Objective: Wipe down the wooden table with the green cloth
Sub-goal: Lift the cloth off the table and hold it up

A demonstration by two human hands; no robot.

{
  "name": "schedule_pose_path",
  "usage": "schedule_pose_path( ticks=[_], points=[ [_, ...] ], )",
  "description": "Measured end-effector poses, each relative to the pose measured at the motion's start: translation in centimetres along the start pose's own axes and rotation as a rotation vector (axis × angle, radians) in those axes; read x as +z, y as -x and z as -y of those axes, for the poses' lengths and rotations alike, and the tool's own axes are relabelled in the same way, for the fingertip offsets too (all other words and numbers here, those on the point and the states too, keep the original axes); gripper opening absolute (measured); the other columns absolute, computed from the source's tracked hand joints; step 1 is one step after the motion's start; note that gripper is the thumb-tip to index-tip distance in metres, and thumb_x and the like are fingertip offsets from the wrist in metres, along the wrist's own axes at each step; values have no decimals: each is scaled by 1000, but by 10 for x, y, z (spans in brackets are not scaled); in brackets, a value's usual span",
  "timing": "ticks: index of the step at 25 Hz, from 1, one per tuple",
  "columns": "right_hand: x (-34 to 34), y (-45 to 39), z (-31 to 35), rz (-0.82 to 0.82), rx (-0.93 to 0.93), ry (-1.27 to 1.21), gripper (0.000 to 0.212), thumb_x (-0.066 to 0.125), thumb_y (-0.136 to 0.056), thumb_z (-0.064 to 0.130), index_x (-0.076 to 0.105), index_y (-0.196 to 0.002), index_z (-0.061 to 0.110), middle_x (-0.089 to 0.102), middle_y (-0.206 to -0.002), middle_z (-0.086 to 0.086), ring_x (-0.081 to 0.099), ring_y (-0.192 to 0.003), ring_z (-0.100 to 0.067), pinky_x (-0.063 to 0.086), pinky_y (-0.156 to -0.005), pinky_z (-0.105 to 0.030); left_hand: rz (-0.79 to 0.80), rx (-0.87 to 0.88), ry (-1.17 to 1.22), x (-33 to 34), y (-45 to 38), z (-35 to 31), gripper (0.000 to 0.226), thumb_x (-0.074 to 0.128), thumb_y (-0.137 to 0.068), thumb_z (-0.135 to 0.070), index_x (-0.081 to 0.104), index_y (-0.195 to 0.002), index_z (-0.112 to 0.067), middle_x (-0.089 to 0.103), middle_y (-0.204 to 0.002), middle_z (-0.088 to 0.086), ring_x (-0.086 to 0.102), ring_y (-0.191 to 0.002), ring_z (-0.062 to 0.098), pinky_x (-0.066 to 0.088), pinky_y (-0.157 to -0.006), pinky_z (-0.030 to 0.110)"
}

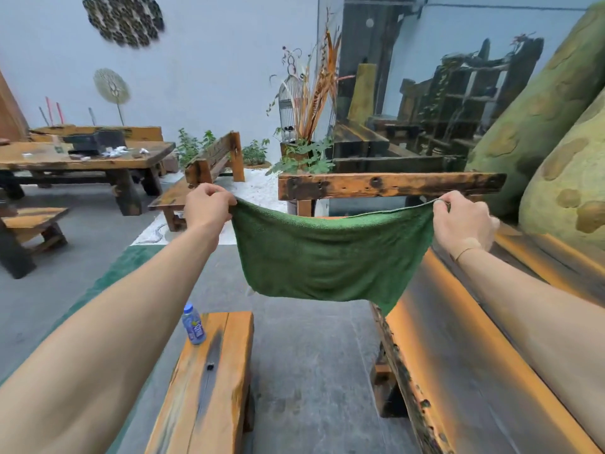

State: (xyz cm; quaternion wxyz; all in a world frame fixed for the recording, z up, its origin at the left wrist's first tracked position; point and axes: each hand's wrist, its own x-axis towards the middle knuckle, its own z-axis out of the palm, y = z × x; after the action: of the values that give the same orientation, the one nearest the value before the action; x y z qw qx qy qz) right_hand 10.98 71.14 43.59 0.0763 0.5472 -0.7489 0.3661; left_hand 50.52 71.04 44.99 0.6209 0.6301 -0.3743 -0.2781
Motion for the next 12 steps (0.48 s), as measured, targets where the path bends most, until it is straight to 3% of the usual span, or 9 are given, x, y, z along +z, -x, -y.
schedule_pose_path(
  ticks=[4,8,12],
  points=[
    [74,-90,-5,-28,-23,18,31,40,-100,30,68,-105,19,69,-102,-17,51,-110,-36,34,-93,-46,13,-15,61,86,-81,14,15,60,-84,2,63,-79,-12,63,-96,8,58,-90,26,52,-65,31],
    [130,-185,-15,-66,-58,61,32,41,-97,31,69,-100,15,69,-97,-17,52,-104,-37,35,-88,-45,56,-41,35,170,-152,11,15,60,-83,1,62,-77,-13,59,-88,8,49,-72,21,41,-55,29],
    [176,-262,-23,-100,-56,77,30,41,-97,31,67,-96,15,70,-98,-17,52,-101,-37,35,-88,-45,108,-31,12,242,-216,12,16,59,-83,1,61,-77,-14,58,-84,4,51,-77,19,44,-60,30]
  ],
)
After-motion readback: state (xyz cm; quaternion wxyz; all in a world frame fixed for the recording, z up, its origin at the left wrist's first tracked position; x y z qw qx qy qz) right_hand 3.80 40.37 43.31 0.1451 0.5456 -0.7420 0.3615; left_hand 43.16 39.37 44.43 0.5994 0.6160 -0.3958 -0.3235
